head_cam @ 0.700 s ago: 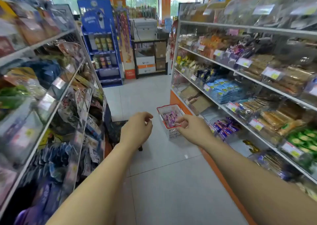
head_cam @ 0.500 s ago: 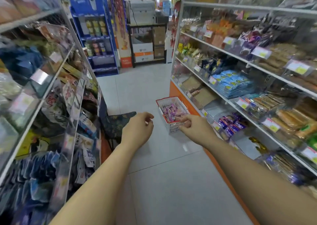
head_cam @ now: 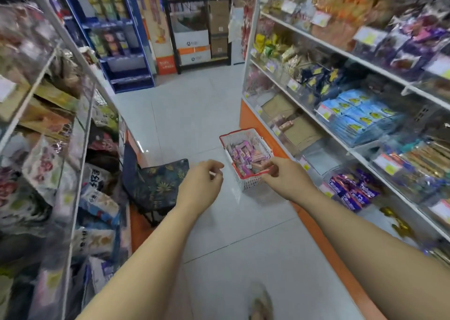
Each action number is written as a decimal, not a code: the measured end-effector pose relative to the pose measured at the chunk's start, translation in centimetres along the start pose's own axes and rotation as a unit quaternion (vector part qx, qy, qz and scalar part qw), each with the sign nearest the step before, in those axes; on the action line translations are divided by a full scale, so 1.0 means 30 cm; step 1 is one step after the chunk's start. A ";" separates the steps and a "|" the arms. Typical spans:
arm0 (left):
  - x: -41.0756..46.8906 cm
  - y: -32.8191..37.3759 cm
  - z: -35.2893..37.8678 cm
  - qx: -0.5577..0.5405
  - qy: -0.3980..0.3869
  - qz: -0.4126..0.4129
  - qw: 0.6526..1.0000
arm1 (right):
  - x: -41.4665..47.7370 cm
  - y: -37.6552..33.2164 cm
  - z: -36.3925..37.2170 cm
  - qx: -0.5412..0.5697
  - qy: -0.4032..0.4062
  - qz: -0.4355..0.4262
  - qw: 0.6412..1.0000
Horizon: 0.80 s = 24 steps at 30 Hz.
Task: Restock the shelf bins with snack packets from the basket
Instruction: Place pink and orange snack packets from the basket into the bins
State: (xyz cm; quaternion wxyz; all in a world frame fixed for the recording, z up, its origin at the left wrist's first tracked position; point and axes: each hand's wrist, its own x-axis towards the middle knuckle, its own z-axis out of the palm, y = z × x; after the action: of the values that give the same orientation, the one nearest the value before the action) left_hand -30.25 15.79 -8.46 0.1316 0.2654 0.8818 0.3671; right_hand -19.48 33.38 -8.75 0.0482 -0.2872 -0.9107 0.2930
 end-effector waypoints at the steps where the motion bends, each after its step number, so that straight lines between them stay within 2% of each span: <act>1: 0.061 -0.005 0.007 -0.002 0.000 -0.004 1.000 | 0.060 0.006 0.001 0.001 -0.006 -0.003 1.000; 11: 0.589 0.000 0.039 -0.004 0.010 -0.043 0.999 | 0.667 0.034 -0.017 0.021 -0.070 -0.003 0.997; 18: 0.887 -0.117 0.008 -0.023 -0.005 -0.073 0.997 | 0.987 -0.026 0.055 -0.001 -0.110 -0.011 0.994; 24: 1.224 -0.243 -0.072 -0.015 -0.039 -0.066 0.997 | 1.285 -0.108 0.131 -0.007 -0.103 0.010 0.995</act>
State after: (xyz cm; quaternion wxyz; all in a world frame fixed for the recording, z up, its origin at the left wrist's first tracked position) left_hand -64.18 30.97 -13.55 0.1938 0.2188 0.8859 0.3602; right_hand -54.11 50.49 -13.27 -0.0506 -0.2652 -0.9099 0.3148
